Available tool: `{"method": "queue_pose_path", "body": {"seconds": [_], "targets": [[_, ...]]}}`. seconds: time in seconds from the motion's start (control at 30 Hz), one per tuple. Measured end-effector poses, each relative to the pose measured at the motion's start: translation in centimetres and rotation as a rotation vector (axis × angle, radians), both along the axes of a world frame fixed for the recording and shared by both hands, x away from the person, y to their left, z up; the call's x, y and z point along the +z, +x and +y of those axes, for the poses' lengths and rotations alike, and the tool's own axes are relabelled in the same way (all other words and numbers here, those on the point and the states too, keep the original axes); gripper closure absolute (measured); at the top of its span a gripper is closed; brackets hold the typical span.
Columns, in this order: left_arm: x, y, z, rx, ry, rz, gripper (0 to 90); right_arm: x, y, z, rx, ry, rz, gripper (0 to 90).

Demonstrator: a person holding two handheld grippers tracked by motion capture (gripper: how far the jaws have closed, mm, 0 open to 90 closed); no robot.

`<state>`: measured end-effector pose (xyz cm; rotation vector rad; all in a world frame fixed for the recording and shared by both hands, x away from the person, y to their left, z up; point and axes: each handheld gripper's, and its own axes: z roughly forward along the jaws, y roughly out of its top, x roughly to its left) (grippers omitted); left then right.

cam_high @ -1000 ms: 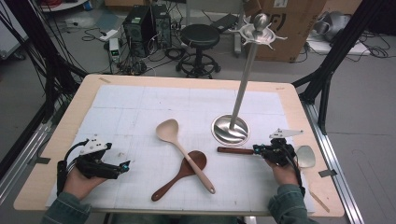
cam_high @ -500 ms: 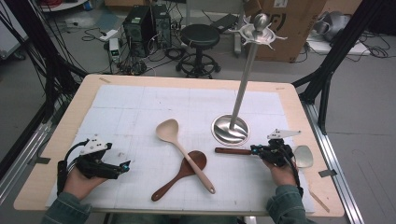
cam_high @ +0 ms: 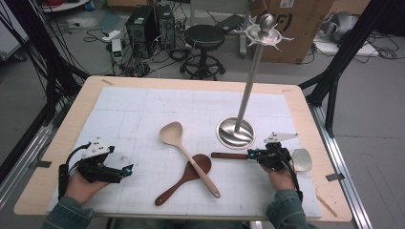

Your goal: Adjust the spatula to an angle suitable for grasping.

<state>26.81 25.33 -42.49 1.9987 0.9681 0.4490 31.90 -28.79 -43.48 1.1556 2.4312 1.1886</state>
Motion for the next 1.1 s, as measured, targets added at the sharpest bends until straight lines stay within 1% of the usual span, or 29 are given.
{"method": "queue_pose_path", "body": {"seconds": [0.17, 0.27, 0.3, 0.37, 0.4, 0.43, 0.57, 0.73, 0.83, 0.97, 1.1], "targets": [[0.0, 0.0, 0.0, 0.0, -0.002, 0.0, 1.6, 0.0, 0.0, 0.5, 0.017, -0.003, -0.001, 89.6], [0.0, 0.0, 0.0, 0.0, -0.001, 0.0, 1.6, 0.1, 0.1, 0.5, 0.029, -0.014, 0.005, 89.6], [0.0, 0.0, 0.0, -0.003, 0.0, 0.0, 1.6, 0.1, 0.2, 0.4, 0.023, -0.021, 0.004, 89.6], [0.0, 0.0, 0.1, 0.003, -0.004, -0.001, 1.6, 0.1, 0.4, -0.1, 0.005, -0.014, 0.007, 89.6], [0.0, 0.0, 0.1, 0.001, 0.0, 0.0, 1.6, 0.1, 0.5, -0.3, -0.004, -0.012, 0.011, 89.6], [0.0, 0.0, 0.1, 0.005, -0.008, 0.001, 1.6, 0.0, 0.6, -0.6, -0.012, -0.015, 0.012, 89.6], [0.0, 0.0, 0.1, 0.002, -0.006, 0.001, 1.6, 0.0, 0.9, -1.5, -0.038, -0.04, 0.019, 89.6], [0.0, 0.0, 0.0, 0.003, -0.007, 0.0, 1.6, -0.3, 1.0, -3.1, -0.082, -0.066, 0.031, 89.6], [-0.1, 0.0, 0.0, 0.0, -0.005, 0.002, 1.6, -0.5, 0.8, -4.0, -0.114, -0.069, 0.04, 89.6], [-0.1, 0.0, 0.0, 0.0, -0.002, 0.002, 1.6, -0.8, 0.8, -4.8, -0.132, -0.085, 0.048, 89.5], [-0.1, 0.0, 0.0, 0.001, -0.004, 0.002, 1.7, -0.8, 0.6, -5.1, -0.135, -0.083, 0.046, 89.6]]}}
